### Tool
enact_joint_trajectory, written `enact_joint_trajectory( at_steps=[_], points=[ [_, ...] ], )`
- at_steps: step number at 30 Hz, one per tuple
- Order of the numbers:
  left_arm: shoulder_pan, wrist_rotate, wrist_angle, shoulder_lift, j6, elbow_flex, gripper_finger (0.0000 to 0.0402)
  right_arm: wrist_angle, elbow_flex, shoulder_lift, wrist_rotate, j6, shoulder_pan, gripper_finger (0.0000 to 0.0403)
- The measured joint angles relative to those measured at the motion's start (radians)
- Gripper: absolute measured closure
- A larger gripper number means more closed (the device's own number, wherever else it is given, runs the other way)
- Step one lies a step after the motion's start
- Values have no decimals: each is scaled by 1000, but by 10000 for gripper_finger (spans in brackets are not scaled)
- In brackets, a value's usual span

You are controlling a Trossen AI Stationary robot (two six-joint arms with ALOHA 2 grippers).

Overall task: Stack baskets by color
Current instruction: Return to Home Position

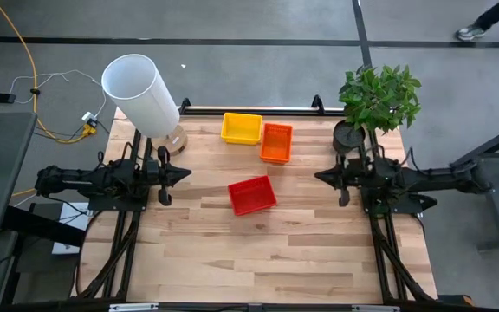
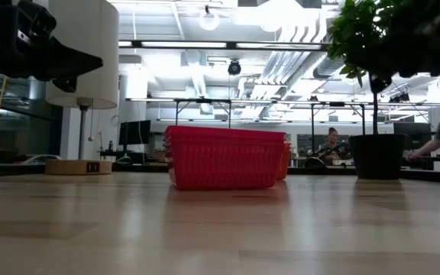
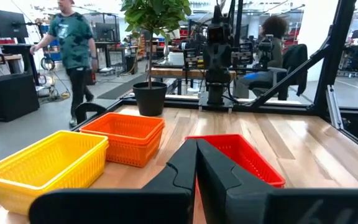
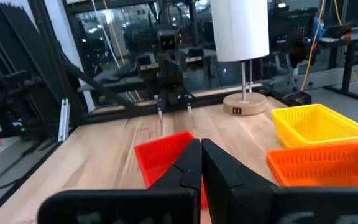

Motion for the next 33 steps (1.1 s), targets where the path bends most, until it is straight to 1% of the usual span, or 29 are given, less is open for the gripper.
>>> enact_joint_trajectory(
  at_steps=[4,9,11,13,15,19,21,26,33],
  points=[
    [0,0,0,0,0,0,401,-119,-19,-125,2,0,1,403],
    [0,0,0,0,0,0,402,-255,-20,-233,9,-17,1,403],
    [0,-1,0,0,-1,0,402,-266,-36,-265,18,-28,1,403],
    [0,0,0,0,0,0,402,-238,-71,-294,14,-37,1,403],
    [0,-1,0,0,-1,0,401,-237,-72,-299,-2,-62,2,403],
    [0,1,6,0,-1,1,402,-237,-71,-303,22,-172,2,403],
    [0,1,4,0,-2,1,401,-236,-72,-295,25,-184,1,403],
    [0,0,4,0,-1,1,401,-236,-72,-291,22,-177,1,403],
    [0,0,3,0,-1,1,402,-236,-72,-291,20,-91,1,403]
  ],
)
